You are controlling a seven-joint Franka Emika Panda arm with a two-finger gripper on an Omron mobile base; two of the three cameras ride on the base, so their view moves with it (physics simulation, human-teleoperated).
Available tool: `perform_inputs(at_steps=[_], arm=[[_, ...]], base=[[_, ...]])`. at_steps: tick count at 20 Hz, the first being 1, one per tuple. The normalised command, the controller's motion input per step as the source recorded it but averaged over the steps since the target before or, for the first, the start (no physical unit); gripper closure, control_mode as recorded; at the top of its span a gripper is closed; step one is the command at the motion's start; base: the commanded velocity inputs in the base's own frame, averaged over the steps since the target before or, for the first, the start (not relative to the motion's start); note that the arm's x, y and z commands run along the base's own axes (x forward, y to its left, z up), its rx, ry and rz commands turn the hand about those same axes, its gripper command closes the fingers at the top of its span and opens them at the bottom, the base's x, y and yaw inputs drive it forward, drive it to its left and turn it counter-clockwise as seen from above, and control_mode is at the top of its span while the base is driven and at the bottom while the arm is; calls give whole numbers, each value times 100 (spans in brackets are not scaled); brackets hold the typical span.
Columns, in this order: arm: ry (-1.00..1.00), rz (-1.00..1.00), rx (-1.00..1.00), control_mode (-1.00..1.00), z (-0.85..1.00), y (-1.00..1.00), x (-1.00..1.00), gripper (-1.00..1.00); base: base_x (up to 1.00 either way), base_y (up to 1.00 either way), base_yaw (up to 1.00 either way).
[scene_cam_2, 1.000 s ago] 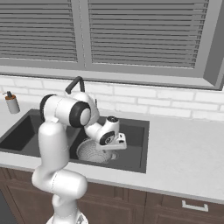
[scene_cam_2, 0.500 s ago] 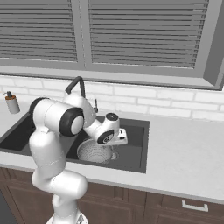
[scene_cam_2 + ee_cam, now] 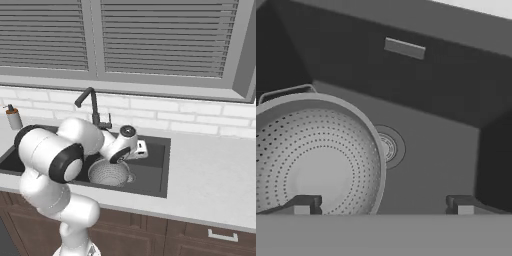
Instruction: Put the colander in the sink, put the tangerine in the colander, and turn on the sink faucet and pour water over the colander.
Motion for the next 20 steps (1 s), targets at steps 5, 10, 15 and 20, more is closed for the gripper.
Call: perform_inputs(at_steps=[5,10,15,20], arm=[[-13,0,0,-100,74,0,-39,-100],[-5,0,0,-100,67,3,-42,-100],[0,0,0,-100,65,20,-25,-100],[0,0,0,-100,37,39,-9,-100]], base=[[0,0,0],[0,0,0],[0,0,0],[0,0,0]])
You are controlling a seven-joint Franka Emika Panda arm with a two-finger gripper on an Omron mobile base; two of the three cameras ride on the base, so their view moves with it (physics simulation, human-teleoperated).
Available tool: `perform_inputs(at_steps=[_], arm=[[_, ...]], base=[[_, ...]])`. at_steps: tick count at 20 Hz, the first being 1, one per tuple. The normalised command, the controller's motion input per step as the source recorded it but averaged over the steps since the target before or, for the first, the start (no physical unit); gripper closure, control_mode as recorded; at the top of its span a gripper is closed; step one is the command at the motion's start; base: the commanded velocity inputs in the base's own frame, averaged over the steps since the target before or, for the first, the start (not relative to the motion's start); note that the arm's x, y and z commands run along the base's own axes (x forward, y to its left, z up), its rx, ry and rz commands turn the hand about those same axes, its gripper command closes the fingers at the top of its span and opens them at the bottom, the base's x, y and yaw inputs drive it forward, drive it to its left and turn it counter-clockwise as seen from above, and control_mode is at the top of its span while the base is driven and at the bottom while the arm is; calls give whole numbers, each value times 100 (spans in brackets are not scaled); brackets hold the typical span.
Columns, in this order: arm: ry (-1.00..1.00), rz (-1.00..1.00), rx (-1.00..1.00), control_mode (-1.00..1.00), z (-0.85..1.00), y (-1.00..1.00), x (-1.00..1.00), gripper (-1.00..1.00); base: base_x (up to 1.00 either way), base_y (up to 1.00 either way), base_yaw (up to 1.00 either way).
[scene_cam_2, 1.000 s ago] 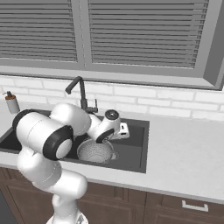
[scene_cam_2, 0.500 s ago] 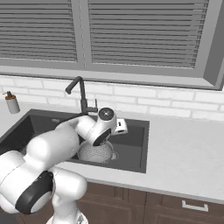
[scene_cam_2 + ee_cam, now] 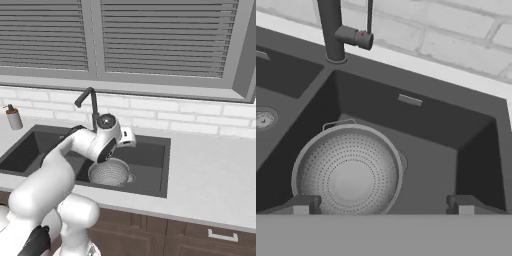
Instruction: Put the colander in the sink, put the tangerine in the colander, and turn on the sink faucet and pour water over the colander.
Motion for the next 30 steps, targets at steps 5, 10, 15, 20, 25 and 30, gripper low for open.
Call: perform_inputs(at_steps=[5,10,15,20,25,30], arm=[[-1,0,0,-100,3,41,-10,-100],[0,0,0,-100,0,48,-7,-100],[1,0,0,-100,1,57,-4,-100],[0,1,0,-100,0,60,-1,-100],[1,0,0,-100,0,65,0,-100],[3,0,0,-100,0,72,0,-100]], base=[[0,0,0],[0,0,0],[0,0,0],[0,0,0],[0,0,0],[0,0,0]])
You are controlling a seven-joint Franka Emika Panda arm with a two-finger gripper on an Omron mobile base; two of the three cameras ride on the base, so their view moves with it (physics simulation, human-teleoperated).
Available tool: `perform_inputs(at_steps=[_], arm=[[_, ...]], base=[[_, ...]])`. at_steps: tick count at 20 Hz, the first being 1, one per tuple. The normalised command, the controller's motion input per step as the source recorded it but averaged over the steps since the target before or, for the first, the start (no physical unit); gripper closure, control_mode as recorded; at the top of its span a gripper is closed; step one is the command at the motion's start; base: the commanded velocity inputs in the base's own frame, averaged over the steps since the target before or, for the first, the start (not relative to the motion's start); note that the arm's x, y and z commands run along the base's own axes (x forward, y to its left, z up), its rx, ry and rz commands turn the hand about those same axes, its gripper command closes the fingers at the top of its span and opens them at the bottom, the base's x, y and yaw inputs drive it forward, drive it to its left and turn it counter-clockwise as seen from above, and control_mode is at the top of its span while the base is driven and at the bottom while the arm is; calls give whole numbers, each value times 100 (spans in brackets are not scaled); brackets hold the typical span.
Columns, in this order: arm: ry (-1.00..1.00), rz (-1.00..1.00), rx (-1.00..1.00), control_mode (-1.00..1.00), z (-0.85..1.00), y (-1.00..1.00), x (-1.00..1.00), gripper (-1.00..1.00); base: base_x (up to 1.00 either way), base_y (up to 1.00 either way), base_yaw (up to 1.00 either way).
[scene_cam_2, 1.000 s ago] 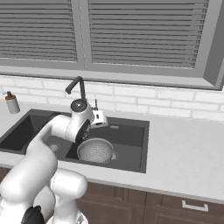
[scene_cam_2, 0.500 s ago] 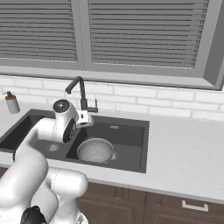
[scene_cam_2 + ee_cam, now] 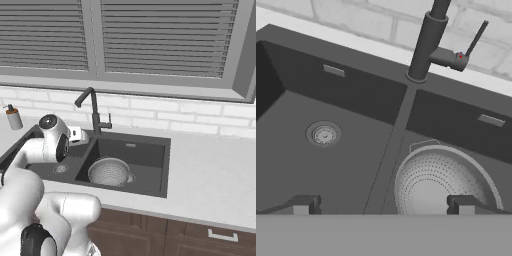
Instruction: Put the colander in the sink, put the tangerine in the colander, and turn on the sink faucet and pour water over the colander.
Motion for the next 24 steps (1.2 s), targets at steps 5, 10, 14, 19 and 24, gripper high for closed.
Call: perform_inputs(at_steps=[5,10,14,19,24], arm=[[3,0,0,-100,0,76,0,-100],[4,0,0,-100,0,72,0,-100],[5,0,0,-100,0,67,0,-100],[6,1,0,-100,0,63,0,-100],[4,4,0,-100,0,54,-5,-100]], base=[[0,0,0],[0,0,0],[0,0,0],[0,0,0],[0,0,0]])
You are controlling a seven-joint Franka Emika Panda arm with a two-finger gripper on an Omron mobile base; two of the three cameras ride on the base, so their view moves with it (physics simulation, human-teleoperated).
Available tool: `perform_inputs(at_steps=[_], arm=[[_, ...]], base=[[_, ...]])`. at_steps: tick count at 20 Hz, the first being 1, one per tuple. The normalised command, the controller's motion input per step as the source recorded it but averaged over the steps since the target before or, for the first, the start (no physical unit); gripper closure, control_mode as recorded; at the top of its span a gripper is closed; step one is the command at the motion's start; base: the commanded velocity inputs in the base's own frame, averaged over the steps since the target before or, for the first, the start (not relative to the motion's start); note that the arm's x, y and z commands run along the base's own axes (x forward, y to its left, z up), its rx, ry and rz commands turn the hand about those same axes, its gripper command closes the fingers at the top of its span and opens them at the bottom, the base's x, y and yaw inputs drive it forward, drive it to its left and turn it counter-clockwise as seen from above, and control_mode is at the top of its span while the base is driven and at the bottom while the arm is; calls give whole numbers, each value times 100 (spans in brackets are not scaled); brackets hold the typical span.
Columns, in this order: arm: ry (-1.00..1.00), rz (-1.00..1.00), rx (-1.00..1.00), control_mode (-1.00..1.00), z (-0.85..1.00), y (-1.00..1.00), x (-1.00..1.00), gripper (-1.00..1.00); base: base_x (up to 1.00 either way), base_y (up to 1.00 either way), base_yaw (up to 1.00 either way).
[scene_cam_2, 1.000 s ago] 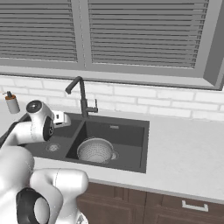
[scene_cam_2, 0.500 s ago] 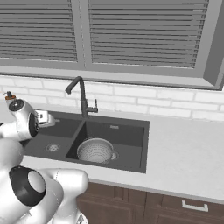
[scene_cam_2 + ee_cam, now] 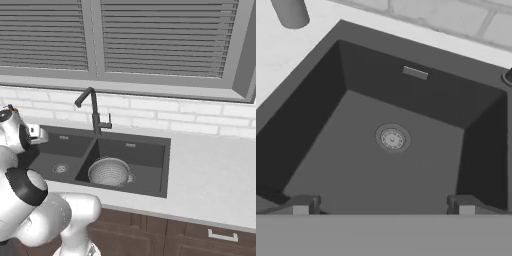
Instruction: Put the colander in the sink, put the tangerine in the colander, and turn on the sink faucet and pour water over the colander.
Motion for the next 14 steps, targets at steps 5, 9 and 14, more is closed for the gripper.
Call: perform_inputs(at_steps=[5,9,14], arm=[[3,7,0,-100,0,52,-9,-100],[0,6,-1,-100,0,38,-18,-100],[-3,10,0,-100,-1,0,-47,-100]], base=[[0,0,0],[0,0,0],[0,0,0]])
